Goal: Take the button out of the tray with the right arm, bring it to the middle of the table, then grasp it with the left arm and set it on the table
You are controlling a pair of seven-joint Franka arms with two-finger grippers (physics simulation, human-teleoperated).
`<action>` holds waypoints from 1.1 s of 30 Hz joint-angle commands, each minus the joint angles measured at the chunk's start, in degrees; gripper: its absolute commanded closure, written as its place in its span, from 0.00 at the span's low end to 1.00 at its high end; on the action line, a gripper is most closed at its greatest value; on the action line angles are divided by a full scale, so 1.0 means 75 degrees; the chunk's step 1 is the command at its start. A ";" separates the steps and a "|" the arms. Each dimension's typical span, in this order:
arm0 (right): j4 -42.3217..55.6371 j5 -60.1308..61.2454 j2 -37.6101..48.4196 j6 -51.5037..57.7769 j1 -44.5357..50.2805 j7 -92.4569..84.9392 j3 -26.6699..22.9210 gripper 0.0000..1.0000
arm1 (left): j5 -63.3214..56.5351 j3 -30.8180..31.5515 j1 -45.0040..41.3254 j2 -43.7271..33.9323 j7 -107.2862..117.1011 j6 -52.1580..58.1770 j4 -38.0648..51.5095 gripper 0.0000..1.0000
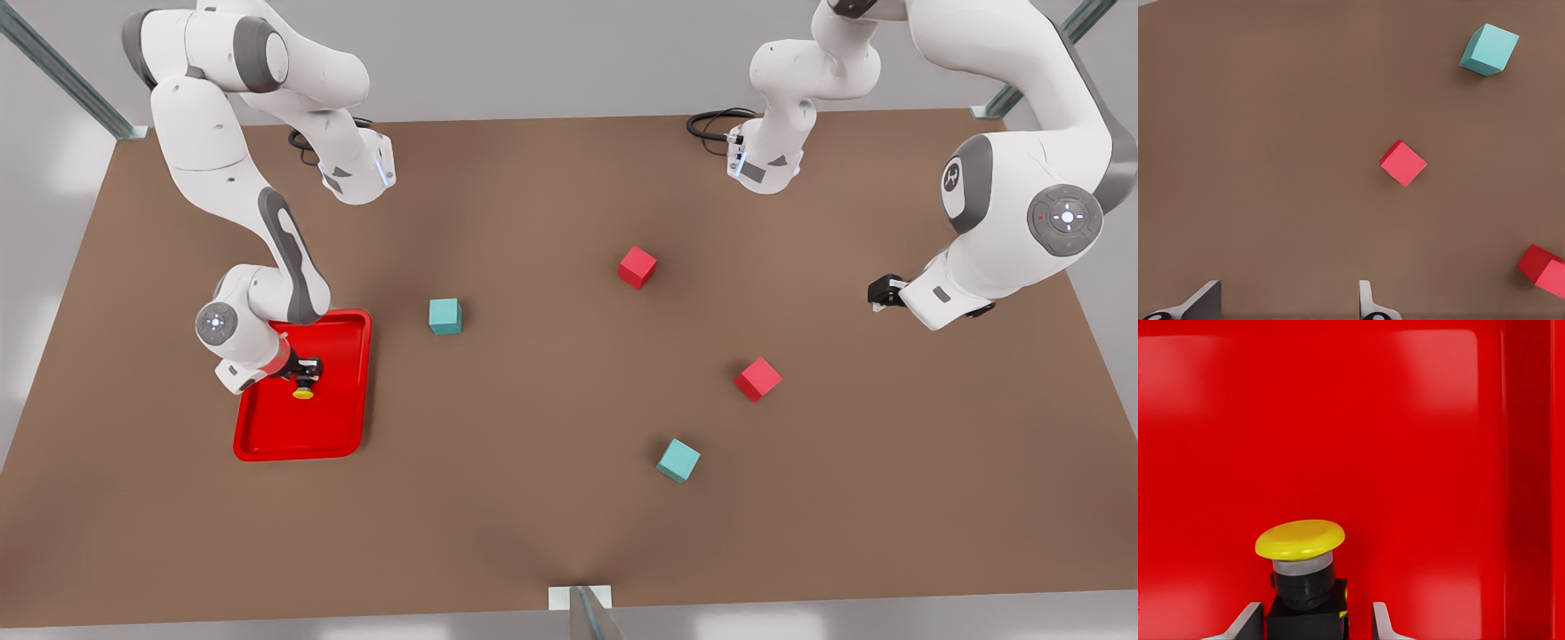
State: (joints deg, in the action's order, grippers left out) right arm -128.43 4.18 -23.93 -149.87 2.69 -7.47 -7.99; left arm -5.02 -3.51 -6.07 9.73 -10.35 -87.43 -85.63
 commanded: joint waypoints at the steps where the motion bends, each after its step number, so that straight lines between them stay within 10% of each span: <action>1: 0.0015 0.0017 -0.0021 0.0002 -0.0031 -0.0082 0.0022 0.31 | 0.0002 -0.0001 0.0000 -0.0008 -0.0003 0.0009 0.0004 0.00; 7: 0.0085 0.0029 -0.0091 0.0002 -0.0077 -0.0117 0.0093 0.52 | 0.0002 -0.0001 0.0000 0.0004 -0.0003 0.0009 -0.0008 0.00; 19: 0.0905 0.0040 -0.0009 0.0717 0.0028 -0.0082 0.0561 0.53 | 0.0002 -0.0001 0.0000 0.0015 -0.0003 0.0009 0.0004 0.00; 33: 0.3272 0.0157 -0.0489 0.1338 0.4669 0.7124 0.0772 0.53 | 0.0002 -0.0001 0.0000 0.0039 -0.0003 0.0009 0.0004 0.00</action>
State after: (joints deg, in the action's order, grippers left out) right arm -104.68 5.55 -27.32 -141.21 36.74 6.97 -2.19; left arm -5.02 -3.51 -6.07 10.08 -10.38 -87.38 -85.64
